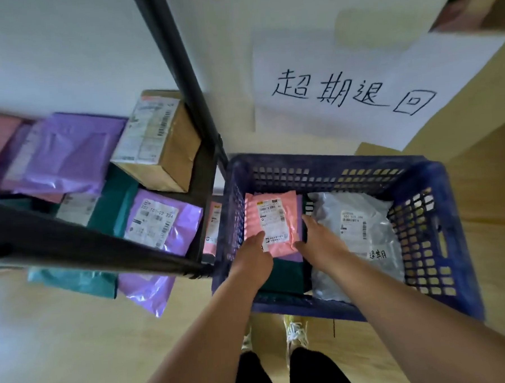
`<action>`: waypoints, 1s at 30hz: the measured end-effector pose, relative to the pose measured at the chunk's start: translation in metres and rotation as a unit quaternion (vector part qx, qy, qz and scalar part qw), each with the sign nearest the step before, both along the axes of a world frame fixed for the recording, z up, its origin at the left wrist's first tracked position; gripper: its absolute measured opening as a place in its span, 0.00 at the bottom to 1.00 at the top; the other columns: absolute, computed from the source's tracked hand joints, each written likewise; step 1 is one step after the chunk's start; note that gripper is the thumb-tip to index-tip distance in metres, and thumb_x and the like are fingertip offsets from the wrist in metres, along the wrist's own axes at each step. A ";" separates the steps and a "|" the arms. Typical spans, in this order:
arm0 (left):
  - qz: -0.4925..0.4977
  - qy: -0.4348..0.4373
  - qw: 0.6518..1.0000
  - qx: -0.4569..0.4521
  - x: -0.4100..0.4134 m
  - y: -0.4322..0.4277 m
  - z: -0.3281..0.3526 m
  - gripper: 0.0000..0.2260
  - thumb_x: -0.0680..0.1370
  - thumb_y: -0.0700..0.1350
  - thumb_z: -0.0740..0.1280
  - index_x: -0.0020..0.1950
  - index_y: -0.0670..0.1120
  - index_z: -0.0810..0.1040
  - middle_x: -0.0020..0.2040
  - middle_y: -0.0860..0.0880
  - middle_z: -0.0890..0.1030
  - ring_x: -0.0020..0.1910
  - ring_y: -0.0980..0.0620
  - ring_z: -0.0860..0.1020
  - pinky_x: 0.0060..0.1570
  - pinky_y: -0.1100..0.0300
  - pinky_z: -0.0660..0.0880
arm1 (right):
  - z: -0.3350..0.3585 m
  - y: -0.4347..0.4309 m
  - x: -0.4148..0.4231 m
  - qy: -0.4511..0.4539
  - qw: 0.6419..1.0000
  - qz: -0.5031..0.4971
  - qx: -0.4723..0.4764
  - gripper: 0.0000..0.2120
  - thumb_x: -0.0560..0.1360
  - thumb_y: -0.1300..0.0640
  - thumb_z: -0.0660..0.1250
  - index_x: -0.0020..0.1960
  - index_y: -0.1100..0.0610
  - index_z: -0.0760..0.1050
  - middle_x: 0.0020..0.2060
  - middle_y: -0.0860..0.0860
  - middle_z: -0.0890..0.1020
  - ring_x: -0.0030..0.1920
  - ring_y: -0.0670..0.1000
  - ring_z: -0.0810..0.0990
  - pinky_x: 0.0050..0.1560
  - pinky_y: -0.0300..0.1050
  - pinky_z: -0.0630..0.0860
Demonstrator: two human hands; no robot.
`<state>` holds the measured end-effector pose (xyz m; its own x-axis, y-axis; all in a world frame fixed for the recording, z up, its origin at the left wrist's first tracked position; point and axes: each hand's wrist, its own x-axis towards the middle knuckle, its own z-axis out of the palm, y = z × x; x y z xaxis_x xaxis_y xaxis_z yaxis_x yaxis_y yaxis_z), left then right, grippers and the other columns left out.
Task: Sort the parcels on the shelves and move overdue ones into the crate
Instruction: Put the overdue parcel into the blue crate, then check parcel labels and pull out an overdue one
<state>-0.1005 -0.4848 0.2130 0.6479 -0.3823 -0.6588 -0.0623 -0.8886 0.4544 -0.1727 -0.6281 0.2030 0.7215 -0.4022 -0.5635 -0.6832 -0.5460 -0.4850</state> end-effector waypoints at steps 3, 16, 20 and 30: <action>-0.010 0.001 1.000 -0.008 -0.011 0.008 0.024 0.25 0.82 0.40 0.56 0.78 0.52 0.60 0.76 0.48 0.64 0.67 0.45 0.72 0.60 0.54 0.73 | 0.033 0.008 -0.012 -0.018 1.000 -0.010 -0.006 0.23 0.79 0.54 0.65 0.71 0.51 0.62 0.58 0.52 0.80 0.49 0.52 0.78 0.44 0.47 0.74; -0.099 -0.019 0.990 -0.101 -0.020 0.110 0.098 0.16 0.79 0.40 0.60 0.66 0.49 0.77 0.62 0.44 0.79 0.61 0.43 0.78 0.57 0.58 0.74 | 0.120 0.107 -0.031 -0.067 0.990 -0.097 -0.077 0.30 0.79 0.54 0.66 0.77 0.52 0.57 0.62 0.57 0.79 0.58 0.57 0.80 0.56 0.51 0.76; -0.126 -0.043 0.984 -0.118 -0.010 0.157 0.114 0.15 0.80 0.40 0.60 0.64 0.49 0.79 0.61 0.46 0.80 0.60 0.45 0.78 0.56 0.60 0.73 | 0.127 0.160 -0.028 -0.076 0.983 -0.140 -0.087 0.18 0.79 0.55 0.65 0.68 0.57 0.68 0.54 0.54 0.82 0.52 0.54 0.81 0.51 0.50 0.77; -0.020 -0.110 0.981 -0.156 0.028 0.225 0.137 0.15 0.81 0.40 0.58 0.62 0.51 0.79 0.59 0.53 0.81 0.55 0.53 0.78 0.52 0.63 0.72 | 0.141 0.234 -0.014 -0.122 0.983 -0.130 -0.031 0.11 0.80 0.55 0.63 0.62 0.56 0.75 0.55 0.50 0.82 0.50 0.49 0.79 0.46 0.39 0.71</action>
